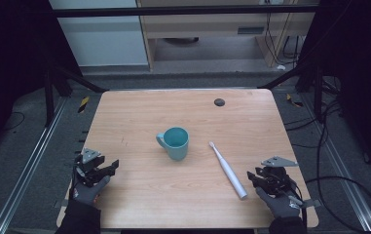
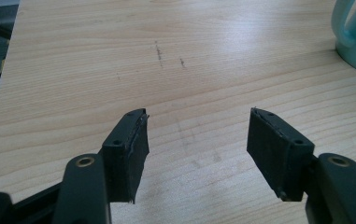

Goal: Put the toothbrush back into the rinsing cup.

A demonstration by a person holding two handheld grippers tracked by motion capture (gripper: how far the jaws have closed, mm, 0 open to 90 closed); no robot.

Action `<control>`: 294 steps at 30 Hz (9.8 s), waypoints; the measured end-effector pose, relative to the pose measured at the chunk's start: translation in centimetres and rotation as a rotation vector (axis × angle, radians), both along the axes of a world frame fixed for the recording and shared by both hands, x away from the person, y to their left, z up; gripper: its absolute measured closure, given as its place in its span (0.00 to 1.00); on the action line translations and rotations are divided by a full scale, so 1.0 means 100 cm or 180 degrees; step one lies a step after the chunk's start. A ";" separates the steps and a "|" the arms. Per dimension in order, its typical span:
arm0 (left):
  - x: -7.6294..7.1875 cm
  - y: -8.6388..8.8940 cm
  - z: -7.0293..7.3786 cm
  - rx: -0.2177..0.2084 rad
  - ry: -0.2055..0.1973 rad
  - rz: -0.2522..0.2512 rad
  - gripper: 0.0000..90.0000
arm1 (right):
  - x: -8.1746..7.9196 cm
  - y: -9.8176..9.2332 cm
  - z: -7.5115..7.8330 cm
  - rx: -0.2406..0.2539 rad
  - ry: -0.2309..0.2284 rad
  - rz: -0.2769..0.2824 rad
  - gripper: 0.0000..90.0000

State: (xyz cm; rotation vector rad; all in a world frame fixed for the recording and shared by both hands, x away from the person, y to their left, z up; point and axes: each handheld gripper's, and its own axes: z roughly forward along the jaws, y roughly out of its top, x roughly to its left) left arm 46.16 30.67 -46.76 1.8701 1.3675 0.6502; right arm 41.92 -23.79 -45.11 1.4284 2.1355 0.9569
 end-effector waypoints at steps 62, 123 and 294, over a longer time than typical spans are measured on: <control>0.002 -0.003 -0.002 0.0059 0.0076 -0.0079 0.41 | 0.062 0.079 -0.004 -0.0621 0.0944 0.0489 0.57; 0.002 -0.002 -0.002 0.0045 0.0067 -0.0066 0.41 | 0.066 0.069 0.016 -0.0144 0.0610 0.0216 0.74; 0.002 -0.002 -0.003 0.0050 0.0048 -0.0054 0.38 | 0.063 0.072 0.014 0.0700 -0.0861 -0.0087 0.28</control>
